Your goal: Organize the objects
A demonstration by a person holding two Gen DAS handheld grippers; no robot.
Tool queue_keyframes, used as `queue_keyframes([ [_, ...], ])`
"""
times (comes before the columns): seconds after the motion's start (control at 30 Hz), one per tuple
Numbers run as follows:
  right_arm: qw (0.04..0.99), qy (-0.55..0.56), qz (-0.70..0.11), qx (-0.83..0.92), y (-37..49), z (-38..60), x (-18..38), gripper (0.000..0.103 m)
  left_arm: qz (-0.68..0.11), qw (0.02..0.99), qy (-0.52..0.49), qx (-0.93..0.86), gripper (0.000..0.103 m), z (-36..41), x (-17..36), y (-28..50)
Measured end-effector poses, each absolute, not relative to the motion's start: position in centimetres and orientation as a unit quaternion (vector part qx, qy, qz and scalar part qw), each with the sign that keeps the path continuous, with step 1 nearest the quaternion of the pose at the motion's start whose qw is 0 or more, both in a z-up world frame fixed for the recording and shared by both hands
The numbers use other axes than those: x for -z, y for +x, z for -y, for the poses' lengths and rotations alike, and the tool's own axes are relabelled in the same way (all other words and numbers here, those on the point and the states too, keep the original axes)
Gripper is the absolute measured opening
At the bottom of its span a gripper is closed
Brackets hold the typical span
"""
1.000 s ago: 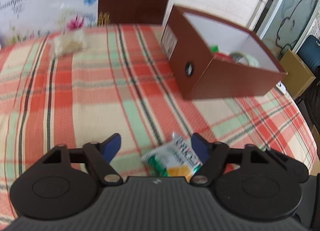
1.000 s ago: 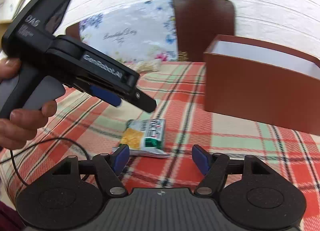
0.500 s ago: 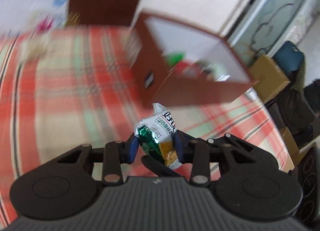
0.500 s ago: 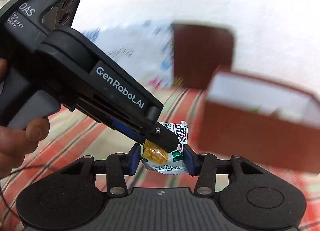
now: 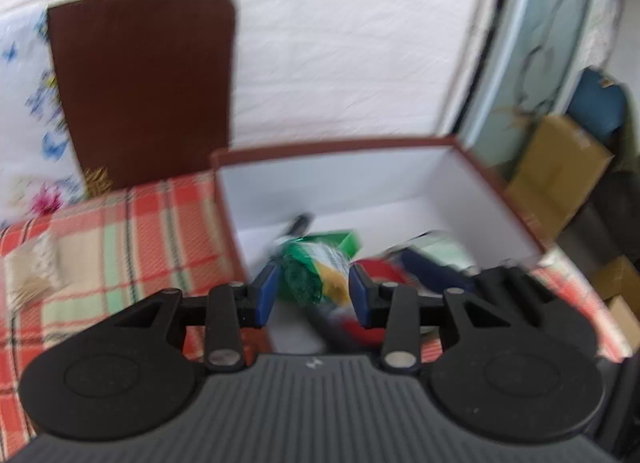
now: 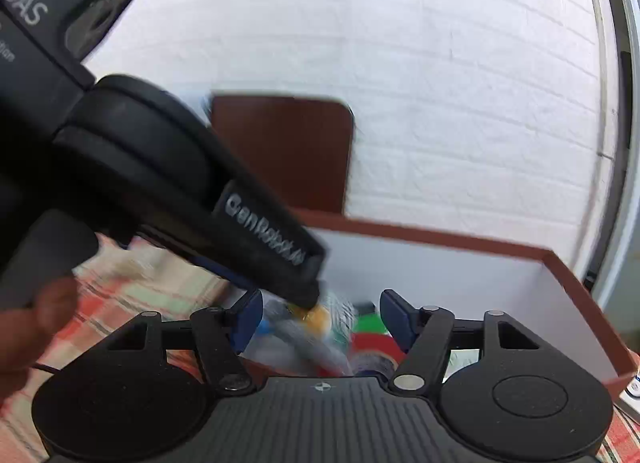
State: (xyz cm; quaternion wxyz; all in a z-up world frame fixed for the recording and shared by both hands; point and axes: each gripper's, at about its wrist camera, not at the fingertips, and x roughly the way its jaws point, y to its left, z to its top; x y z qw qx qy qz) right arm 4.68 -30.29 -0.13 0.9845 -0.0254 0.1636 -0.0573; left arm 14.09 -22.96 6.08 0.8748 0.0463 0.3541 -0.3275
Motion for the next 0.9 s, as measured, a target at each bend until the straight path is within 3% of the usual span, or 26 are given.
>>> queue_keyframes([
  [0.1, 0.989, 0.003, -0.141, 0.049, 3.3, 30.5, 0.4, 0.065, -0.343, 0.875, 0.046, 0.338, 0.042, 22.2, -6.3, 13.0],
  [0.2, 0.991, 0.006, -0.118, 0.065, 1.4, 30.1, 0.5, 0.065, -0.317, 0.884, 0.042, 0.343, 0.051, 21.0, -7.1, 11.2],
  [0.33, 0.99, 0.038, -0.117, 0.064, -1.4, 30.6, 0.6, 0.066, -0.3, 0.894, 0.042, 0.33, 0.051, 19.6, -7.4, 9.3],
  [0.9, 0.955, 0.121, -0.256, 0.084, -3.5, 30.3, 4.1, 0.067, -0.342, 0.906, 0.077, 0.235, 0.056, 13.6, -2.9, 6.0],
])
